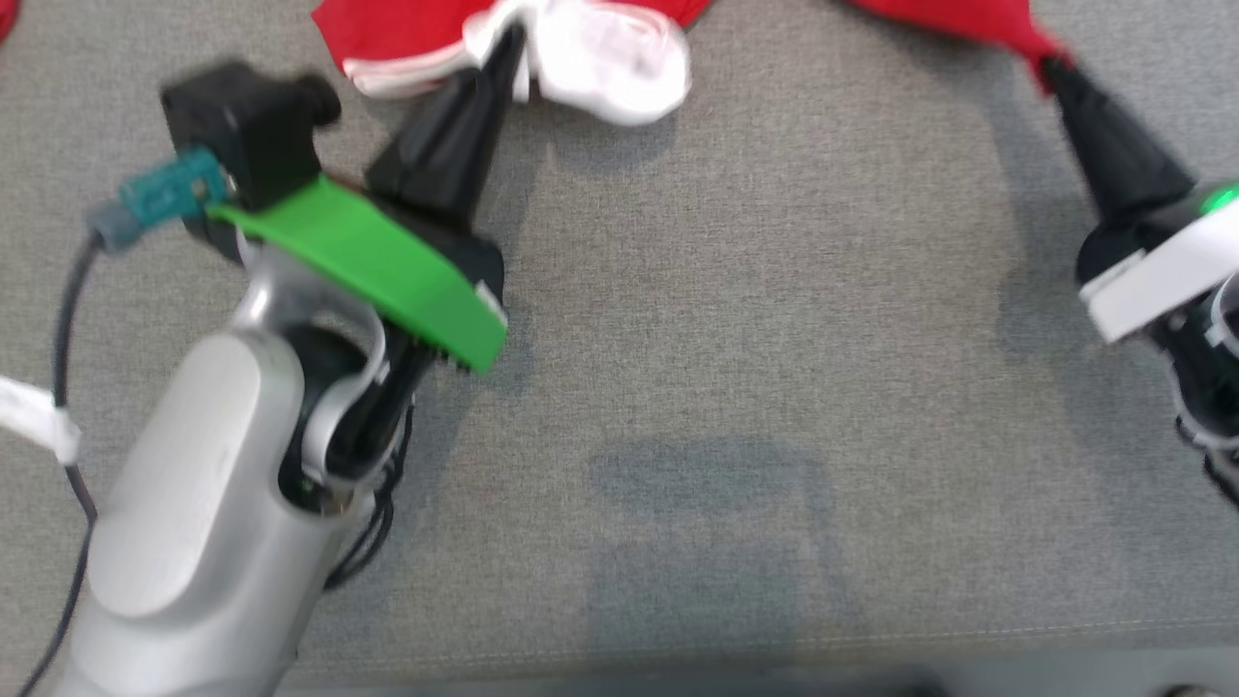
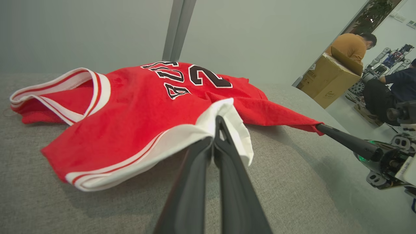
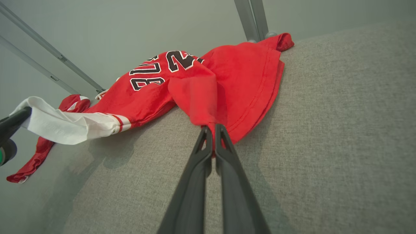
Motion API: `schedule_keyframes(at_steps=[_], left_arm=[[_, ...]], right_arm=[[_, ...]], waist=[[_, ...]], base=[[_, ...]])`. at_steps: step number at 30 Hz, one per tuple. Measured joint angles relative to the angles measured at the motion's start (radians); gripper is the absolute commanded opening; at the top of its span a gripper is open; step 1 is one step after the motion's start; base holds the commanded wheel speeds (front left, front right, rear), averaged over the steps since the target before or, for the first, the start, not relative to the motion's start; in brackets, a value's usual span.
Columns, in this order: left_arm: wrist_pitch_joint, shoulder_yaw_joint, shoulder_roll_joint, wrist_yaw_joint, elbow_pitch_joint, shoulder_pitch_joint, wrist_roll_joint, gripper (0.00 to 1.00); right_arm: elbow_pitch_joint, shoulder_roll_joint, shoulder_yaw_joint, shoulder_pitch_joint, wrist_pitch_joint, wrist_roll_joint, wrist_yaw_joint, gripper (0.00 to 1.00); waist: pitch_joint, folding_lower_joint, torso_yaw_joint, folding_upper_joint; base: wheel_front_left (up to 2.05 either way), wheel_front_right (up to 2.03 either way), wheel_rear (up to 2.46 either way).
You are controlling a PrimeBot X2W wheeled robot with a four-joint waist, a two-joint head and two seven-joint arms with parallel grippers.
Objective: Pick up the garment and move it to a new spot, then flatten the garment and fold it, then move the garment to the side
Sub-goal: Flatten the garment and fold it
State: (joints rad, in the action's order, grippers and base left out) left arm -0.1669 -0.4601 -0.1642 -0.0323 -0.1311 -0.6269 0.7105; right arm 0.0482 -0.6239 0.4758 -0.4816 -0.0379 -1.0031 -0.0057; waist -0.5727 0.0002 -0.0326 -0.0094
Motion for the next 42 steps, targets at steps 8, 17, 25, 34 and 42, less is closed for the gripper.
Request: schedule_keyframes(at_steps=[8,17,25,34,42], left_arm=[[0.073,0.029,-0.001,-0.002,-0.007,0.169,0.073,0.00],[0.020,-0.021,-0.027,-0.002,-0.016,0.420,0.171,0.00],[-0.050,0.022,-0.119,-0.021,-0.093,0.572,0.266,0.00],[-0.110,0.096,-0.210,-0.044,-0.234,0.683,0.324,0.00],[-0.146,0.099,-0.241,-0.057,-0.257,0.801,0.346,0.00]], right_arm=[[-0.027,-0.002,0.067,0.109,-0.030,0.016,0.046,0.00],[-0.082,-0.096,0.148,0.264,-0.041,0.116,0.067,0.00],[-0.106,-0.126,0.199,0.429,-0.047,0.133,0.056,0.00],[-0.107,-0.137,0.243,0.474,-0.068,0.199,0.046,0.00],[-0.125,-0.187,0.263,0.479,-0.073,0.275,0.021,0.00]], waist=[[0.090,-0.0002,0.022,0.0000],[0.213,-0.0002,0.041,0.0000],[0.316,-0.0002,0.026,0.0000],[0.377,-0.0002,0.001,0.0000],[0.369,-0.0002,-0.002,0.0000]], base=[[0.00,0.00,0.00],[0.00,0.00,0.00],[0.00,0.00,0.00],[0.00,0.00,0.00],[0.00,0.00,0.00]])
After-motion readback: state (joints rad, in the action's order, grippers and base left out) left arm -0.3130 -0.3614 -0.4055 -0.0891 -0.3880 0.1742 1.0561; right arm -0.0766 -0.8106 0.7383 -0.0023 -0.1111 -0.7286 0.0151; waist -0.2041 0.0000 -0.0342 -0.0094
